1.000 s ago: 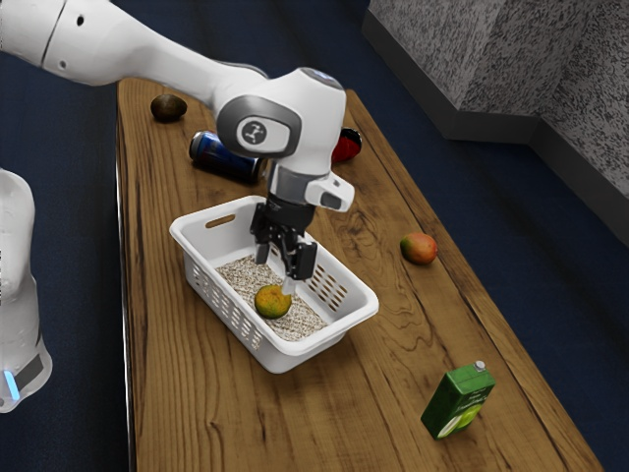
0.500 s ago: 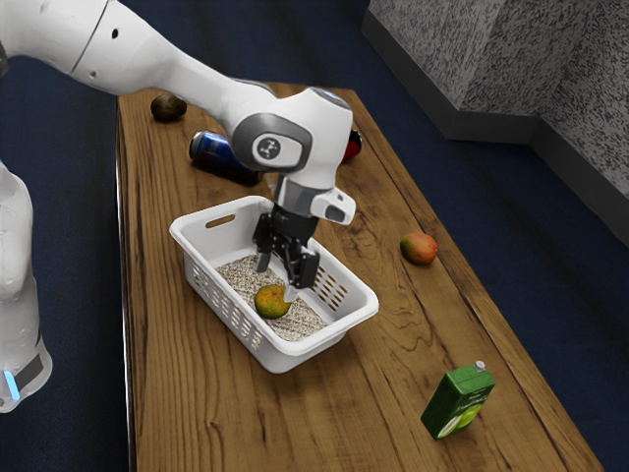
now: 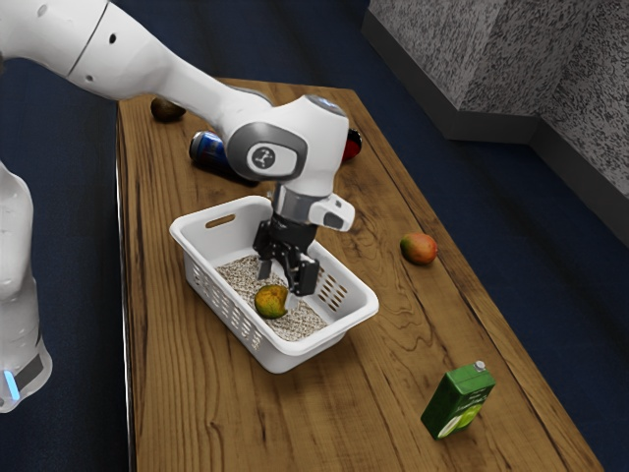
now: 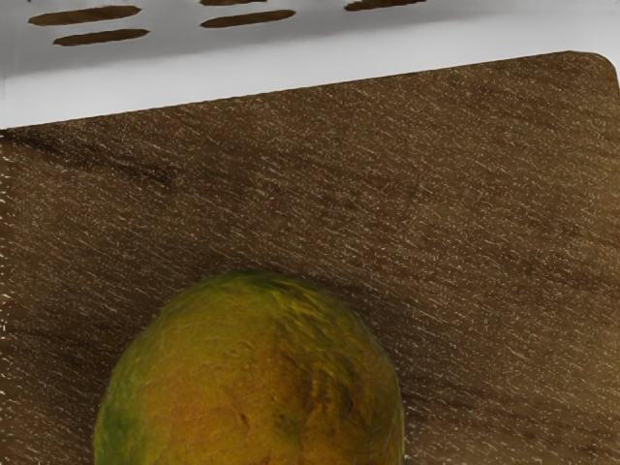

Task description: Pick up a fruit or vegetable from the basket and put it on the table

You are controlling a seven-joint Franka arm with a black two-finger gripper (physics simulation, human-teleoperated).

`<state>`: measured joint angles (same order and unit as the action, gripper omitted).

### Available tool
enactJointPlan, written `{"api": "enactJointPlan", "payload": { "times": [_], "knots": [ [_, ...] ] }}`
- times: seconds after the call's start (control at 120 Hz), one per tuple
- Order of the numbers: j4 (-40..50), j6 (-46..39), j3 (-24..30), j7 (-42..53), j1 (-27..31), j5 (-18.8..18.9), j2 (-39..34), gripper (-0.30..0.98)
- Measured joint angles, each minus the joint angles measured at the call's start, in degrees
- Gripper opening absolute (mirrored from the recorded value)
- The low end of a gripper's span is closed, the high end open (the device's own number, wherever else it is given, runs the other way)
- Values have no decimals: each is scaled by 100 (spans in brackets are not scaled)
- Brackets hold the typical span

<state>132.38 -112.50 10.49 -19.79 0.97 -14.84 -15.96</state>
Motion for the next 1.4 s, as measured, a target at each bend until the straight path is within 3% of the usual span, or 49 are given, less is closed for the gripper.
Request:
{"api": "enactJointPlan", "payload": {
  "times": [0.592, 0.733, 0.875, 1.117, 1.267, 1.4],
  "knots": [
    [67, -42, -3, -116, 86, 17, 392, 66],
    [62, -56, -3, -135, 86, 23, 472, 56],
    [59, -127, -8, -193, 84, 80, 474, 34],
    [-31, -219, -10, -372, 71, 141, 233, 31],
    [-408, -239, -4, -453, -2, 126, -101, 31],
    [-1499, -244, -4, -505, -267, 83, 48, 31]
  ]
}}
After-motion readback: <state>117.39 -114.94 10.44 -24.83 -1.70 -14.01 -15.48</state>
